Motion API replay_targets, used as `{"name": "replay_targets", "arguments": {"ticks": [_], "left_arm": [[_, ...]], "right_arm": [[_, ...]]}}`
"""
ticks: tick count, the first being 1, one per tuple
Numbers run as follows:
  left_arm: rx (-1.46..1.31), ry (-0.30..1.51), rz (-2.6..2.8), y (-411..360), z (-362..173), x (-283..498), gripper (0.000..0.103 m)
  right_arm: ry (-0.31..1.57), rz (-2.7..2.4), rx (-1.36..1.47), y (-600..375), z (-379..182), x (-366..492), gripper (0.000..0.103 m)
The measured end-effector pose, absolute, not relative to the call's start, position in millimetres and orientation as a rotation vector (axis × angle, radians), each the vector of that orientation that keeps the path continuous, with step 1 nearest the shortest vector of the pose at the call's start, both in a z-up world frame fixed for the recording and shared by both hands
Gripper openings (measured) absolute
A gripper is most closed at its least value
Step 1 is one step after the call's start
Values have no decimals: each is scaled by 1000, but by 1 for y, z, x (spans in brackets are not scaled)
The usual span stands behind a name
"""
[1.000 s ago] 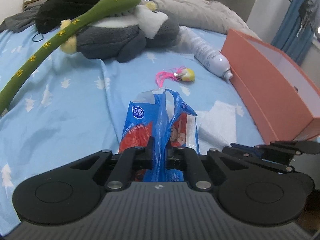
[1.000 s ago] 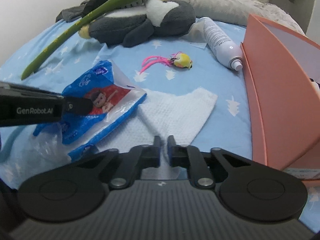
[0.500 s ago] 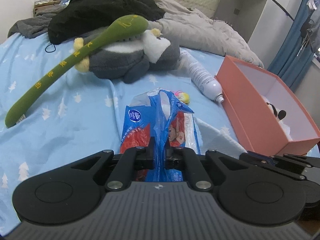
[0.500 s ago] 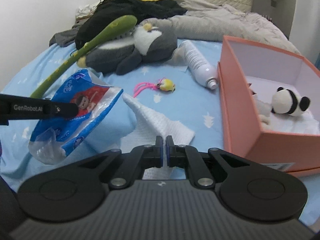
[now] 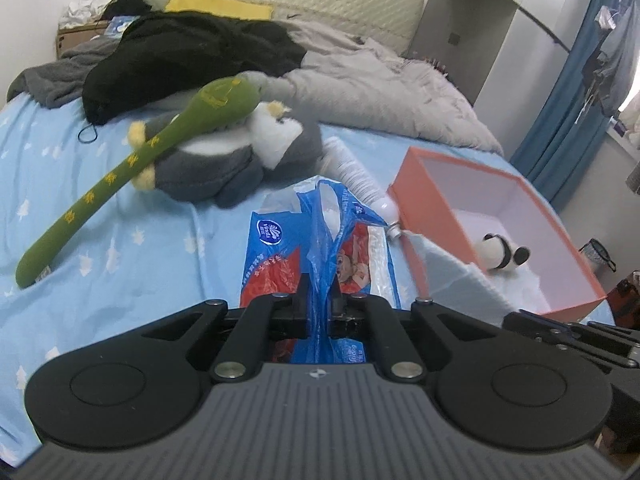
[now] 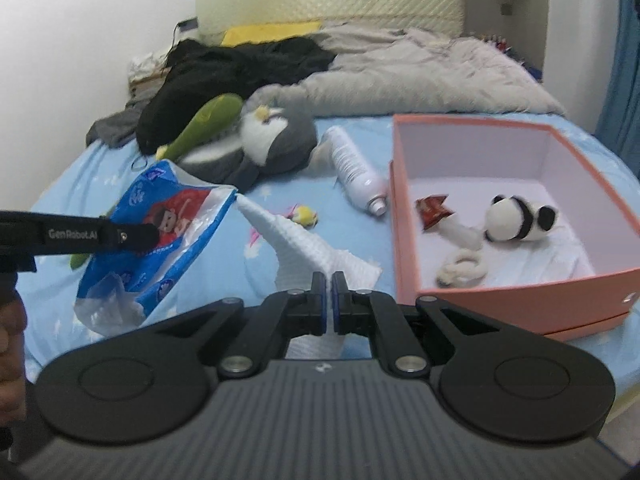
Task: Organize soft objects
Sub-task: 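Lift the wipe pack with the left gripper while the right gripper lifts the white cloth, then carry the wipe pack and white cloth over the pink box with both grippers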
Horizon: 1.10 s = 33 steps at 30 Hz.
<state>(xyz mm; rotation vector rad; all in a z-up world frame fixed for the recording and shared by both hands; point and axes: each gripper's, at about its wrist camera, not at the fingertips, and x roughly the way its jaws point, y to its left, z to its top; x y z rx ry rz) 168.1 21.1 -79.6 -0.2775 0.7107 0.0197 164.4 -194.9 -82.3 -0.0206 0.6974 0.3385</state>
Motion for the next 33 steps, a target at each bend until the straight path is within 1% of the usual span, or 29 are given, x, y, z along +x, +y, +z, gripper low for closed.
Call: {"name": "replay_targets", "arguments": {"ticks": [11, 19, 27, 33], "left_arm": [[-267, 686, -91, -18, -52, 167, 7], [-237, 693, -201, -59, -47, 166, 7], [-161, 686, -287, -92, -38, 203, 6], [-129, 665, -321, -112, -22, 239, 5]], "right_arm": [[608, 208, 58, -244, -38, 141, 7], [603, 128, 113, -277, -36, 118, 7], [568, 101, 141, -295, -33, 124, 7], [556, 88, 149, -312, -27, 158, 7]]}}
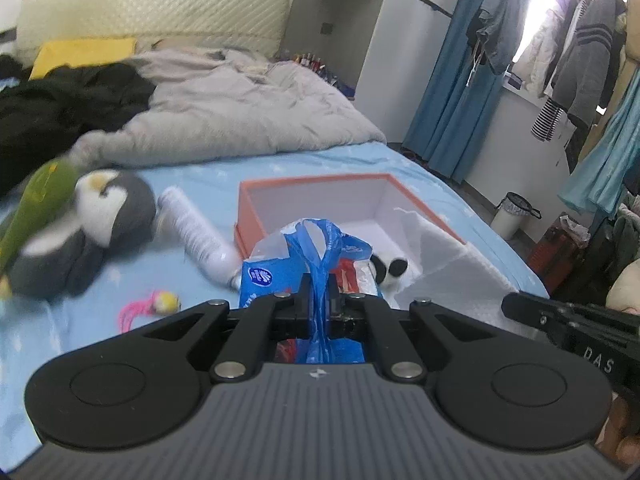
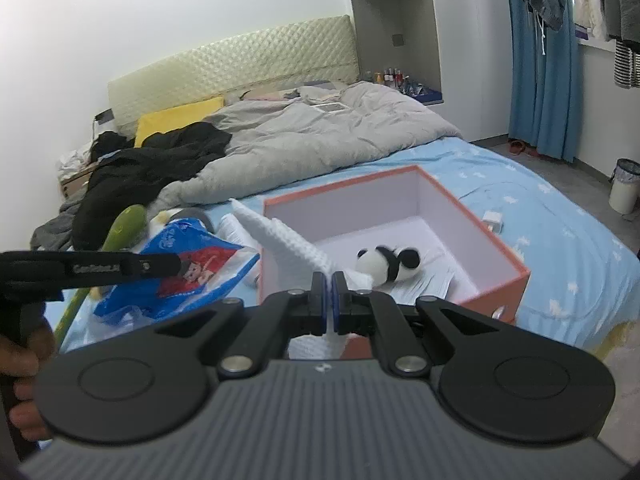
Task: Organize soft objects
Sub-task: 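Carry the wipe pack and white cloth over the pink box with both grippers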
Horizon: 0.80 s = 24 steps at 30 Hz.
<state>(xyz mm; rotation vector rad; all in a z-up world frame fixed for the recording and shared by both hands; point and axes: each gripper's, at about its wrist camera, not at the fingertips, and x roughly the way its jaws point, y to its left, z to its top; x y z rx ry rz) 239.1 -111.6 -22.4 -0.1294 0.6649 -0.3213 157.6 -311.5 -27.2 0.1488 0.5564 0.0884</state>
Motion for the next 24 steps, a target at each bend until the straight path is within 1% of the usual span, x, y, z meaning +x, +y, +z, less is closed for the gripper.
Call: {"name": "replay_targets", "arguments": {"ticks": [5, 12, 16, 20, 24], "left_arm": [[-117, 670, -331, -130, -15, 283, 6], [-131, 751, -341, -151, -17, 355, 6], [-110, 827, -345, -166, -31, 390, 6], [-78, 914, -344, -179, -55, 414, 6], [-70, 974, -350, -187, -75, 423, 6]], "right_arm": [[564, 75, 145, -324, -20, 197, 7], [673, 58, 173, -344, -26, 261, 7], [765, 25, 150, -352, -44, 289, 7], [863, 37, 215, -367, -65, 308, 7], [939, 6, 208, -377, -88, 318, 7]]}}
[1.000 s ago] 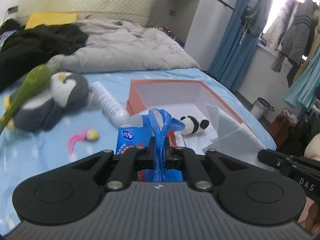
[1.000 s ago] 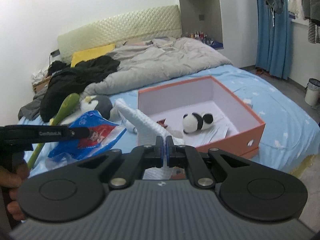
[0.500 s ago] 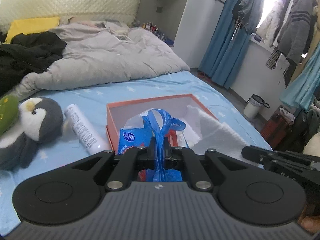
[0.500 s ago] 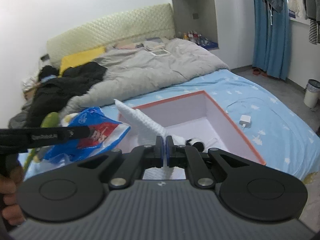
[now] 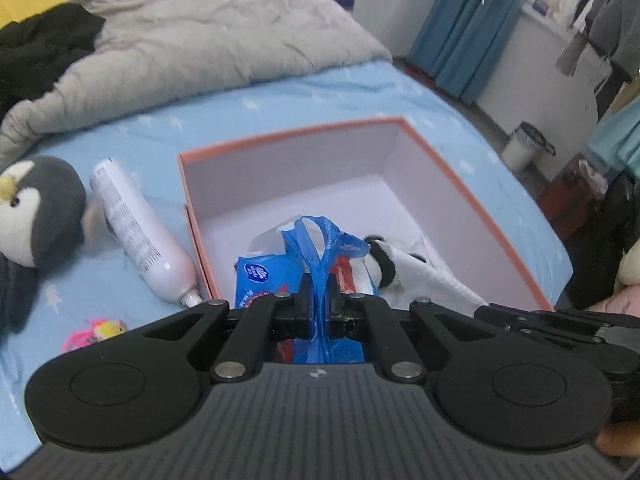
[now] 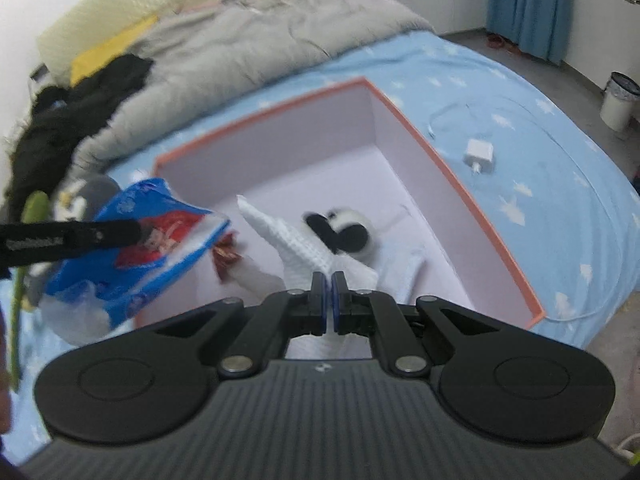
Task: Organize soft objects
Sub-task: 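Carry the wipe pack and white cloth over the pink box with both grippers, then open the left gripper dropping the wipe pack while the right gripper releases the cloth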
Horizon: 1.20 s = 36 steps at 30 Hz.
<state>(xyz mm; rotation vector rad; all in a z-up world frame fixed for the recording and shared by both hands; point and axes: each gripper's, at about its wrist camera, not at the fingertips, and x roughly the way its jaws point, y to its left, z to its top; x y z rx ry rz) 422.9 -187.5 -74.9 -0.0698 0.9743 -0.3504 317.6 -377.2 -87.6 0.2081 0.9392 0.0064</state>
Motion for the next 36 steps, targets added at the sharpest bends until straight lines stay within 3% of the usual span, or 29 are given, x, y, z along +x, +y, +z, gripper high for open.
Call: {"name": "replay_targets", "arguments": {"ticks": [7, 9, 10, 11, 12, 14, 36], "left_arm": [[-46, 1024, -372, -198, -94, 425, 7], [-37, 1043, -390, -201, -96, 425, 19], [-34, 1040, -390, -201, -96, 424, 32], [-25, 1031, -377, -201, -95, 422, 39], [-14, 1019, -363, -201, -95, 421, 44], [-15, 1007, -368, -200, -92, 419, 44], [-17, 735, -419, -161, -31, 318, 44]], "right_arm": [[978, 0, 234, -388, -104, 316, 9], [988, -6, 244, -390, -105, 317, 10], [995, -9, 255, -391, -106, 318, 12], [1000, -9, 264, -392, -106, 319, 20], [999, -5, 267, -392, -106, 318, 41], [985, -7, 258, -392, -105, 317, 61], [723, 49, 207, -370, -56, 233, 59]]}}
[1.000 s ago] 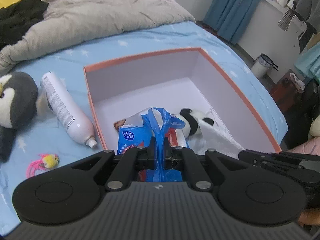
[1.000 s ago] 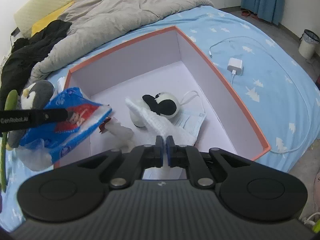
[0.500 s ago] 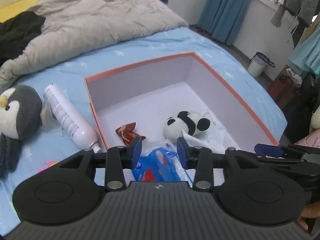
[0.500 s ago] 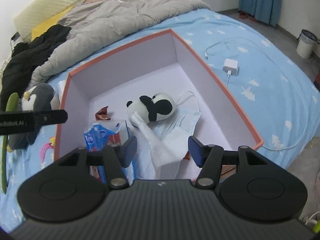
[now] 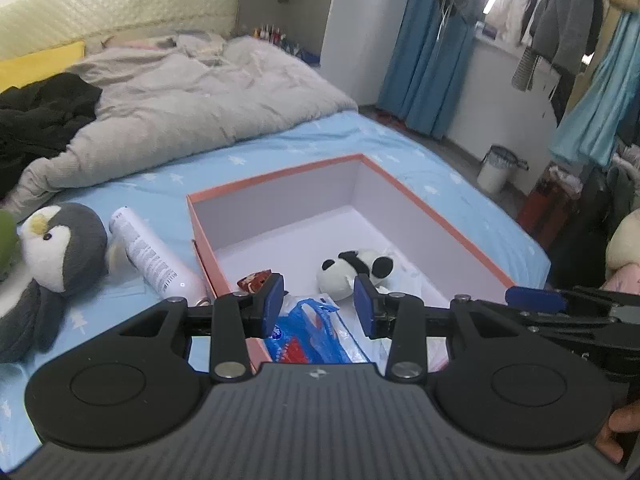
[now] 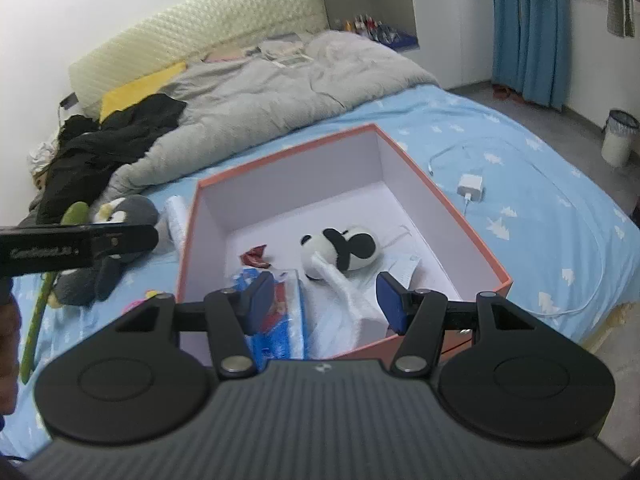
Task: Organize soft objects
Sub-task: 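Open the left gripper dropping the wipe pack while the right gripper releases the cloth, then move both grippers back from the box toward the penguin plush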
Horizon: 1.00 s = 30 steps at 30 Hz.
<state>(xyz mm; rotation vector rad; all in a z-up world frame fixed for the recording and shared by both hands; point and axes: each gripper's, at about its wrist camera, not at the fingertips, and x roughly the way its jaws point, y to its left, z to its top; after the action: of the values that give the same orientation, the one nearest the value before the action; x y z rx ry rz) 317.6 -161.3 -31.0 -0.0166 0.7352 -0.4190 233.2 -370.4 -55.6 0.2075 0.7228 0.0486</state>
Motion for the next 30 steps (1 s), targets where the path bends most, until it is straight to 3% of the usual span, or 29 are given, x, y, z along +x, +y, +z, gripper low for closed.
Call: {"name": "replay_targets", "arguments": {"ticks": [13, 30], "left_arm": [[-42, 631, -401, -132, -21, 241, 44], [-108, 619, -334, -73, -31, 159, 44]], "right_arm": [[592, 74, 264, -356, -52, 170, 59], [579, 153, 196, -307, -58, 111, 59]]}}
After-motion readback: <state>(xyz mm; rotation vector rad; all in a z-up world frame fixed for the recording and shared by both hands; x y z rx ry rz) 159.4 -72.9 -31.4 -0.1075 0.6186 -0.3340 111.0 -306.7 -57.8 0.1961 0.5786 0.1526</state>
